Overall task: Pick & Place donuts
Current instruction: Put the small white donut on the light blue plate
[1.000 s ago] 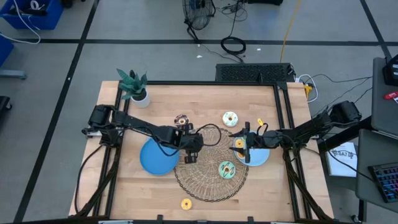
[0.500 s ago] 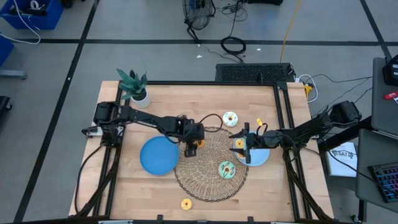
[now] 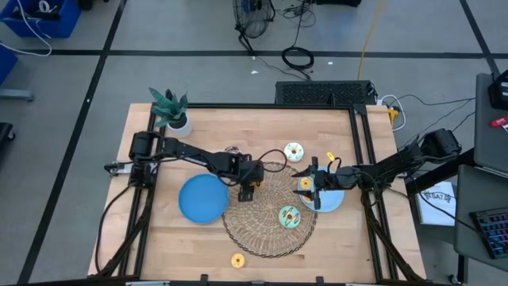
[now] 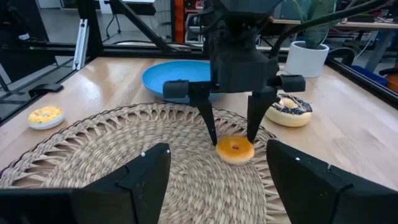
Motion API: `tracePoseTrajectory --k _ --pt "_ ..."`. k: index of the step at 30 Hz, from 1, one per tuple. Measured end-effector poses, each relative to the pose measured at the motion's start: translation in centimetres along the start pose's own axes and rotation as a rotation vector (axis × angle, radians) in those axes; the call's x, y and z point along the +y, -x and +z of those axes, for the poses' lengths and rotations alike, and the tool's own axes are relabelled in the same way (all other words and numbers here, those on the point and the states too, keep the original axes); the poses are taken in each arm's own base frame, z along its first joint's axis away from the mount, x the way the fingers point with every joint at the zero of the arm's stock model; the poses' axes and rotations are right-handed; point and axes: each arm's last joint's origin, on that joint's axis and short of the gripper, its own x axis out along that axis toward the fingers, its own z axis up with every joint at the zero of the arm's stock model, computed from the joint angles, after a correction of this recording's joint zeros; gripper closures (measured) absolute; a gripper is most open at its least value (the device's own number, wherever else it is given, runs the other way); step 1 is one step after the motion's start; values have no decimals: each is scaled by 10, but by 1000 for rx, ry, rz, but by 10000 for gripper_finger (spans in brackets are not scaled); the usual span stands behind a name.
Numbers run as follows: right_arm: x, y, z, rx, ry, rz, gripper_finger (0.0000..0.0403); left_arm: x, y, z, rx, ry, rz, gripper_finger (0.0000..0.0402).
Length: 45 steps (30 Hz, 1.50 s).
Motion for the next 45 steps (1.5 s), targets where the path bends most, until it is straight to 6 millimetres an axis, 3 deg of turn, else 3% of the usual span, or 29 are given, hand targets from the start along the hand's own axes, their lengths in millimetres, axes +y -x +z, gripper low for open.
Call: tracePoseTrajectory --k 8,22,32,45 --pt "0 0 0 0 -6 -1 151 3 0 4 -42 11 98 197" --pt "0 0 0 1 -7 -2 151 -1 1 13 -136 -15 84 276" --pt "0 0 0 0 -5 -2 151 -23 3 17 -178 -187 106 259" --pt "0 0 0 -1 -7 -2 151 -3 2 23 -233 -134 84 254"
